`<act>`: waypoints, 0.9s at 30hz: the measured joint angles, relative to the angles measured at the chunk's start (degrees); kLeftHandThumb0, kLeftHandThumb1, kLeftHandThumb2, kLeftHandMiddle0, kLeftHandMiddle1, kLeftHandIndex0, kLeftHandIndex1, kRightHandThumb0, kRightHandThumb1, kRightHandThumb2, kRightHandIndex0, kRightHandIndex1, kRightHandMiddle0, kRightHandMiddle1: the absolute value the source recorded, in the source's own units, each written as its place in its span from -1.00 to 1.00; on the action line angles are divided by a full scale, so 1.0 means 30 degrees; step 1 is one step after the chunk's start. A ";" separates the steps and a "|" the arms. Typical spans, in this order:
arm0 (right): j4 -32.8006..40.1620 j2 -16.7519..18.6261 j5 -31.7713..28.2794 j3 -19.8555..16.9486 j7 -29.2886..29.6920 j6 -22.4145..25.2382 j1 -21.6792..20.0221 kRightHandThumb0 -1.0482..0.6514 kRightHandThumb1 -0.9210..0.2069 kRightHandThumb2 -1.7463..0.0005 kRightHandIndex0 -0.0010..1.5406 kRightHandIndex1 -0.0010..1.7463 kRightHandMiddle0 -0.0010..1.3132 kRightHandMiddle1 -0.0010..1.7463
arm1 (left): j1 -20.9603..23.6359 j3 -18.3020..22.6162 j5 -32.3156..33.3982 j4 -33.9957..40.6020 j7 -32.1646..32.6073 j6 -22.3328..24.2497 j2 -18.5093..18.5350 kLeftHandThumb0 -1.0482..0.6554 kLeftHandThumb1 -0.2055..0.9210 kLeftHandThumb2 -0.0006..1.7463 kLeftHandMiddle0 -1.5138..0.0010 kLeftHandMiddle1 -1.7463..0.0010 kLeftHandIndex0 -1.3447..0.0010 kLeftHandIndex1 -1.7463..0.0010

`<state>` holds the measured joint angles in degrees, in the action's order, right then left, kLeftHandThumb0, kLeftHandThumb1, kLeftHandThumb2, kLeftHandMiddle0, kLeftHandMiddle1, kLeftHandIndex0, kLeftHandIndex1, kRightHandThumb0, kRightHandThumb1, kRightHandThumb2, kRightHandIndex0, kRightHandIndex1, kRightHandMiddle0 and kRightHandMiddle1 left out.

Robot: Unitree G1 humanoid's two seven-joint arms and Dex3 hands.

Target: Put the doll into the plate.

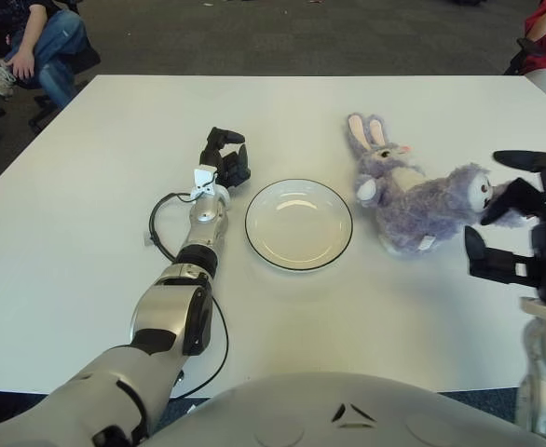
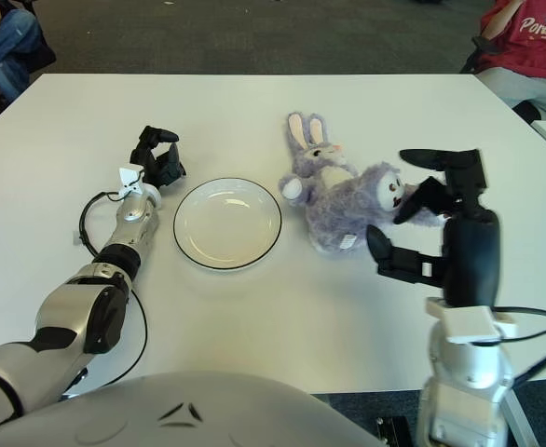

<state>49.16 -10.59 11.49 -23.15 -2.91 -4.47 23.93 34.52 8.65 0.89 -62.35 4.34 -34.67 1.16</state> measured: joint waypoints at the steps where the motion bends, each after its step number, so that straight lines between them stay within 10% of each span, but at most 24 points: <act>1: 0.0042 -0.0014 0.0310 -0.0128 0.0023 0.0048 0.0029 -0.67 -0.22 0.28 0.07 1.00 -1.00 -0.05 | 0.0000 -0.0003 0.0000 0.0002 0.0000 0.0000 0.0003 -0.23 0.46 0.08 -0.26 -1.00 0.43 -1.00; 10: -0.0046 0.0088 0.2271 -0.0650 0.0440 -0.0206 0.0687 -0.82 -0.54 0.55 -0.02 1.00 -1.00 -0.46 | 0.0007 -0.0046 -0.0016 0.0001 -0.0006 0.0012 0.0016 -0.23 0.46 0.07 -0.25 -1.00 0.43 -1.00; 27: -0.2279 -0.0045 -0.1187 -0.3189 0.0248 -0.2381 0.1955 -0.36 0.02 0.06 -0.17 1.00 -1.00 -0.98 | -0.0001 -0.0049 0.0020 0.0017 -0.0208 0.0017 0.0004 -0.23 0.51 0.03 -0.26 -1.00 0.46 -1.00</act>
<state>42.32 -10.72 7.93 -32.71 -2.17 -11.61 29.80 34.51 8.50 0.95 -62.30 3.72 -34.62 1.18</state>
